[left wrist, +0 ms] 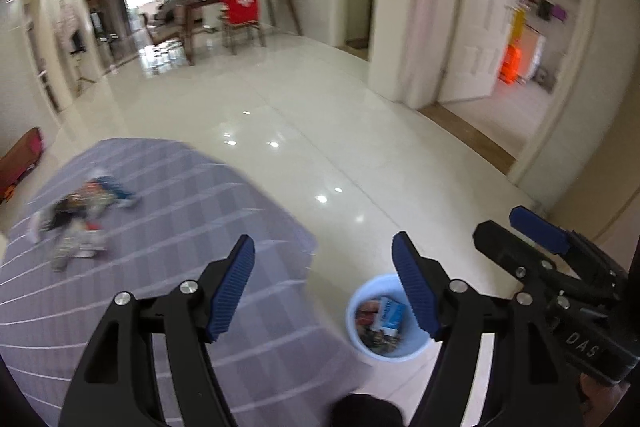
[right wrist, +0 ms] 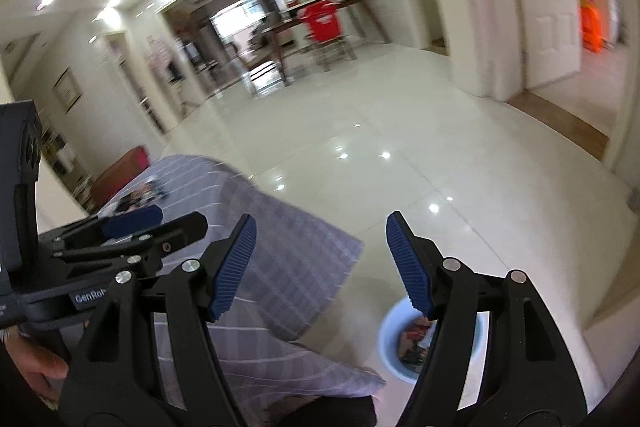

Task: Collect trash
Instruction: 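Move both open grippers back over the table trash, then grasp the green-white wrapper with the left gripper while the right gripper grasps the red-white wrapper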

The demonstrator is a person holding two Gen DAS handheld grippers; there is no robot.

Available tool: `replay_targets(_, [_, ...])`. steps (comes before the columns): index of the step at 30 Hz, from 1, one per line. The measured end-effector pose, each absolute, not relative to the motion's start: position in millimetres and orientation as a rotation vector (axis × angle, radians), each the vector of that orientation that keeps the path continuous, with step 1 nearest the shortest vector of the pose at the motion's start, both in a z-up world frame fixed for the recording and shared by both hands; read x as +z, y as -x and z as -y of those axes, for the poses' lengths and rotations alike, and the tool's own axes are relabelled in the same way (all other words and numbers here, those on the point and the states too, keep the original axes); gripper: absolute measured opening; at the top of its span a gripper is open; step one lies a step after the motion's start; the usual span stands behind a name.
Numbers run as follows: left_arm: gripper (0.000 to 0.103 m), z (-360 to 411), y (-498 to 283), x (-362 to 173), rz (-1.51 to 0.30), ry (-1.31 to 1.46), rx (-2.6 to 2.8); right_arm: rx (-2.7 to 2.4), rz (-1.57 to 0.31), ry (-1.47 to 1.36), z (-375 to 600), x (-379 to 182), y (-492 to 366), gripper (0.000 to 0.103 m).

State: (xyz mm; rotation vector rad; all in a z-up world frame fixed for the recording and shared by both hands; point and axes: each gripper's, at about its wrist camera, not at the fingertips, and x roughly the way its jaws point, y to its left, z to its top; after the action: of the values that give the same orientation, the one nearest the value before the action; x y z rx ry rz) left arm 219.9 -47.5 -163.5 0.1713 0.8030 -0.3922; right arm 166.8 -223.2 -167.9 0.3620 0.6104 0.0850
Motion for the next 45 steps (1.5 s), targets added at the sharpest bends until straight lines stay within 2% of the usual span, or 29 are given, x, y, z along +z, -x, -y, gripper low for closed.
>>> replay_targets(9, [0.070, -132.1, -264.2, -157.8, -0.818, -0.003, -0.113, 0.316, -0.725, -0.222, 73.1, -154.7, -259.0, 0.067])
replay_targets(15, [0.070, -213.6, -281.3, -174.7, -0.870, 0.066, -0.003, 0.430, -0.831, -0.124, -16.0, -176.1, -311.0, 0.067])
replay_targets(17, [0.070, -231.2, -283.2, -180.4, -0.873, 0.069, 0.005, 0.448, -0.854, -0.109, -38.8, -186.0, -315.7, 0.059])
replay_targets(21, [0.070, -242.8, -293.6, -193.0, -0.898, 0.049, -0.027, 0.466, -0.891, -0.093, -58.9, -201.6, -331.2, 0.056])
replay_targets(23, [0.070, -242.9, -297.9, -197.5, -0.903, 0.045, -0.056, 0.473, -0.900, -0.076, -62.9, -205.7, -336.2, 0.041])
replay_targets(24, [0.070, -241.3, -299.4, -198.1, -0.902, 0.039, -0.065, 0.473, -0.910, -0.057, -64.8, -208.4, -339.1, 0.026])
replay_targets(25, [0.070, -239.5, -302.8, -200.5, -0.899, 0.026, -0.076, 0.476, -0.911, -0.051, -65.1, -209.9, -341.0, 0.022])
replay_targets(33, [0.069, -213.5, -326.0, -214.8, -0.893, -0.047, -0.139, 0.447, -0.892, -0.087, -43.9, -208.1, -346.4, 0.019])
replay_targets(34, [0.066, -210.8, -329.2, -217.3, -0.899, -0.064, -0.132, 0.444, -0.890, -0.093, -40.8, -207.9, -346.7, 0.019])
replay_targets(36, [0.050, -207.7, -335.3, -220.6, -0.909, -0.080, -0.129, 0.441, -0.889, -0.101, -38.0, -208.2, -347.3, 0.019])
replay_targets(37, [0.049, -207.4, -336.6, -221.6, -0.907, -0.078, -0.130, 0.441, -0.888, -0.105, -36.3, -207.6, -347.0, 0.019])
replay_targets(40, [0.029, -207.6, -339.1, -221.3, -0.905, -0.074, -0.135, 0.447, -0.887, -0.114, -34.9, -205.9, -346.4, 0.019])
replay_targets(42, [0.020, -208.5, -337.1, -219.4, -0.901, -0.061, -0.146, 0.455, -0.887, -0.116, -35.3, -204.8, -344.3, 0.018])
replay_targets(45, [0.016, -210.5, -329.5, -215.6, -0.900, -0.029, -0.153, 0.469, -0.885, -0.126, -33.7, -202.5, -339.1, 0.017])
